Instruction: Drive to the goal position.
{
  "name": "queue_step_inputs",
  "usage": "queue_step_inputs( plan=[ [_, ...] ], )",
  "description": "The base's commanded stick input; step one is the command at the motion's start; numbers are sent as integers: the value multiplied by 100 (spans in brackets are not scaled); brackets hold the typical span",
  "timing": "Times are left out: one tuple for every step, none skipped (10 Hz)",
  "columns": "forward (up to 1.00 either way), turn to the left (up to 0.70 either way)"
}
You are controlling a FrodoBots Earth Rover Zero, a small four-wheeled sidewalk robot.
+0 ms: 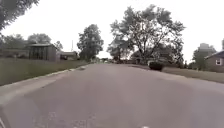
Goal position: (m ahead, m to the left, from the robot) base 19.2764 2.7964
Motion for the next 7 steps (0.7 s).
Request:
queue_step_inputs(
  plan=[
    [70,0],
    [70,0],
    [70,0],
    [70,0],
    [70,0],
    [70,0],
    [70,0]
  ],
)
